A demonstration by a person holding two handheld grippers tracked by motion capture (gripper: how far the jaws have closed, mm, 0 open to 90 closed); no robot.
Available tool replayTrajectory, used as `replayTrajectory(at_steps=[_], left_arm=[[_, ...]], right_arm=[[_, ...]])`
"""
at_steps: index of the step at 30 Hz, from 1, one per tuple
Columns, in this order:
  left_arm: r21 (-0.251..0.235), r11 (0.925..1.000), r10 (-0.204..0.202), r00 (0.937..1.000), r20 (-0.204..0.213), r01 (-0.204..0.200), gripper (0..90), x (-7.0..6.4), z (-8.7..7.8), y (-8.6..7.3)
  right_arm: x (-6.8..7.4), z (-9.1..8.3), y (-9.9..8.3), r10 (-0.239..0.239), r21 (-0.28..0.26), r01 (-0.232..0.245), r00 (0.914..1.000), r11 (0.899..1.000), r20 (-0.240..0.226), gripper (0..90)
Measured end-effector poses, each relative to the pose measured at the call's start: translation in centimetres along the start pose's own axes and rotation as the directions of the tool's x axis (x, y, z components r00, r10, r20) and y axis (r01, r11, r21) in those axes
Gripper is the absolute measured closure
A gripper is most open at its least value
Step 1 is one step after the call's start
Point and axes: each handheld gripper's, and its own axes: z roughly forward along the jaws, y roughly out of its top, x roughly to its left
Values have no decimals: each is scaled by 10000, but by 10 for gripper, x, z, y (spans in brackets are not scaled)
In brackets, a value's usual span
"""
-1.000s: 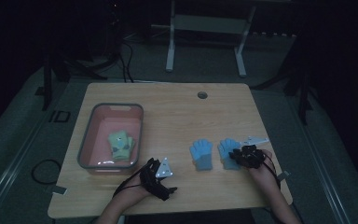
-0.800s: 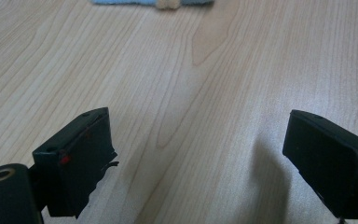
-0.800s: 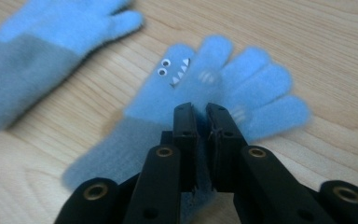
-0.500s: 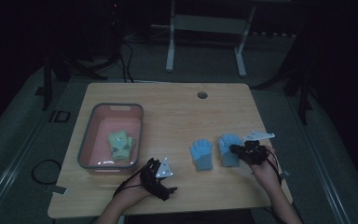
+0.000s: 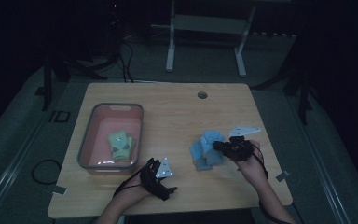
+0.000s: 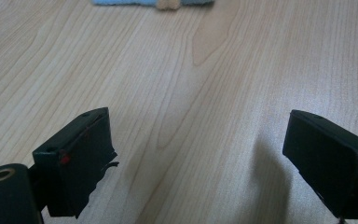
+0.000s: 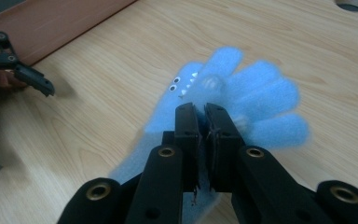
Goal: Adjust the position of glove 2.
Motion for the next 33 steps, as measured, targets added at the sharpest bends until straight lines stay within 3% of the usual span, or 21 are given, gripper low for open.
replayTrajectory(at_steps=[5,10,22,26,31,33], left_arm=[[71,9999,92,10000,-36,-92,87,-1,0,0],[12,10000,41,10000,-22,-41,87,0,-1,0],[43,10000,-40,10000,-24,40,87,-1,0,0],[48,9998,-173,9998,67,172,87,-2,0,3],[-267,9990,-372,9993,-3,372,87,-5,-2,9],[-220,9989,-422,9982,-419,413,88,-7,-1,13]], right_arm=[[14,14,5,-164,119,169,9990,9998,-409,842],[18,25,1,-223,404,247,9980,9989,-590,842],[2,56,-21,78,1284,-17,9989,9917,-466,814],[1,57,-23,138,1292,-72,9987,9916,-501,782],[4,47,-17,-59,1052,104,9991,9944,-431,720],[3,42,-15,-141,955,175,9992,9953,-366,711]])
